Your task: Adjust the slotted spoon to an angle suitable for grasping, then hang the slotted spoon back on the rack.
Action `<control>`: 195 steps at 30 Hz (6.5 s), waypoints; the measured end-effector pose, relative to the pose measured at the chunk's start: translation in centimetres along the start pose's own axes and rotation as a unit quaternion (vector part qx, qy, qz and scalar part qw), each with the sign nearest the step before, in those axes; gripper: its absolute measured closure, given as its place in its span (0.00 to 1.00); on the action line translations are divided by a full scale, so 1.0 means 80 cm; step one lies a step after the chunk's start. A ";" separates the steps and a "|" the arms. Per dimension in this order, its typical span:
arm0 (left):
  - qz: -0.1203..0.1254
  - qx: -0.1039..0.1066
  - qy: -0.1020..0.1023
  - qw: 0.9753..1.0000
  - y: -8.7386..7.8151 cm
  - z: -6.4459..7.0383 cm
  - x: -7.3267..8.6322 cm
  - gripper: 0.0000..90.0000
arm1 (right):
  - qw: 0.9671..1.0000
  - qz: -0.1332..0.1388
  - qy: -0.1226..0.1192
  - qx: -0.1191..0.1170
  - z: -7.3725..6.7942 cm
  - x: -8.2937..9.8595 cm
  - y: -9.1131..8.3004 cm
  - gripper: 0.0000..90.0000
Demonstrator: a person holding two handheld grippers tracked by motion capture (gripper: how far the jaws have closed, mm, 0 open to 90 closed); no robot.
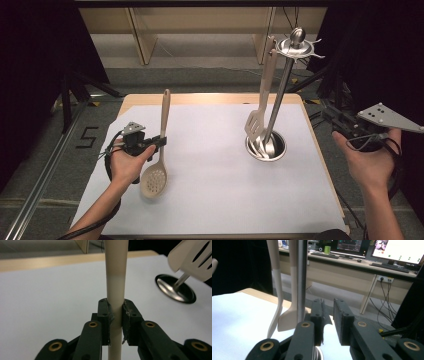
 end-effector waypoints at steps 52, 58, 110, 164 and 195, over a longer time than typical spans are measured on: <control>0.120 0.101 0.149 0.976 -0.011 0.214 -0.077 0.86 | 0.972 0.060 -0.035 -0.225 -0.152 -0.064 0.042 0.70; 0.114 0.107 0.163 0.974 -0.001 0.230 -0.076 0.86 | 0.969 0.063 -0.023 -0.237 -0.165 -0.067 0.059 0.67; 0.058 0.304 0.254 0.916 0.019 0.251 -0.085 0.86 | 0.922 0.073 -0.047 -0.377 -0.133 -0.060 0.031 0.83; 0.094 0.207 0.277 0.934 0.012 0.248 -0.093 0.60 | 0.944 0.102 -0.035 -0.310 -0.090 -0.057 0.024 0.84; 0.093 0.191 0.258 0.943 0.012 0.222 -0.085 0.60 | 0.952 0.056 -0.005 -0.299 -0.013 -0.069 0.069 0.84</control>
Point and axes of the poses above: each handheld gripper's, and its own axes: y roughly forward along the jaws, x roughly out of its underside, z roughly to its right, the point moved 1 cm from there along y, roughly forward along the jaws, and after that the axes turned 7 degrees about -z, right-handed, at the moved point
